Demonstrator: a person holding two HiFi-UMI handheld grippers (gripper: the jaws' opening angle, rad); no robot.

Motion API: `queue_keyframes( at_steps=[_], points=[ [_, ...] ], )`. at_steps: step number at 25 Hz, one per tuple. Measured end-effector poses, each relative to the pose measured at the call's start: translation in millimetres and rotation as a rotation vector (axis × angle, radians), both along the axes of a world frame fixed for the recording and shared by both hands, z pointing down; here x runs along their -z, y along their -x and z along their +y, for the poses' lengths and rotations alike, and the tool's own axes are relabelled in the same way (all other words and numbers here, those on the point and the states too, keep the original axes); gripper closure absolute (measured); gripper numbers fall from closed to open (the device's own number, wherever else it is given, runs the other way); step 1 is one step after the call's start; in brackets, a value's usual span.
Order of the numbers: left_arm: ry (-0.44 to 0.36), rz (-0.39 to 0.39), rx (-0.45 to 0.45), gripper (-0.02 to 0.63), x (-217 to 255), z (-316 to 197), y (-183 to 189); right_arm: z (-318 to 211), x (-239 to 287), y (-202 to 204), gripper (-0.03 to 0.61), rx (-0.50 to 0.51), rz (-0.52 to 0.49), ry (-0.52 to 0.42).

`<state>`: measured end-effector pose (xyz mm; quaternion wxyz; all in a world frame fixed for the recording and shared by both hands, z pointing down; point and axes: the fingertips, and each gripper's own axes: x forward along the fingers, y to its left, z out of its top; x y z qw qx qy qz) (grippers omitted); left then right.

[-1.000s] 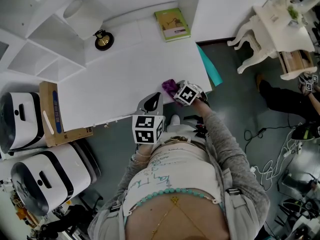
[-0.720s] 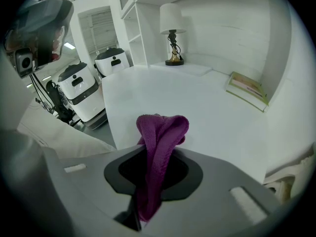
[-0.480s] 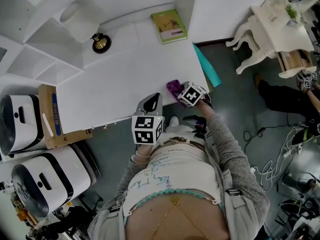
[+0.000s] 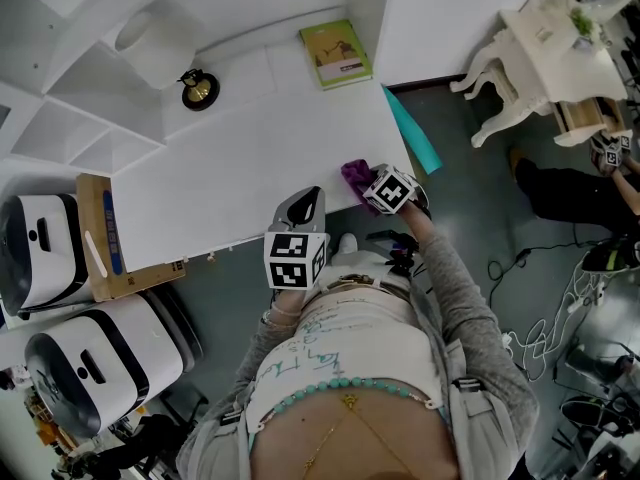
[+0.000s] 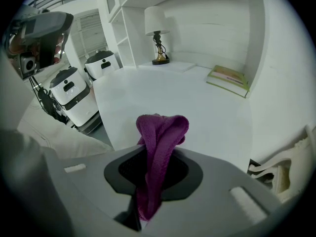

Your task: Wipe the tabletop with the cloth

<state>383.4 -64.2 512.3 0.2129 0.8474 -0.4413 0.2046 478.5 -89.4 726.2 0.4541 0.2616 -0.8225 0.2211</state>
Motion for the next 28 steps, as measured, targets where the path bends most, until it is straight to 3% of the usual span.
queue_keyframes(
  at_steps=[28],
  points=[
    [0.008,0.010,-0.005,0.609,-2.9,-7.8,-3.2,-0.9,-3.1,-85.9,0.494,-0.173,0.065,-0.016]
  ],
)
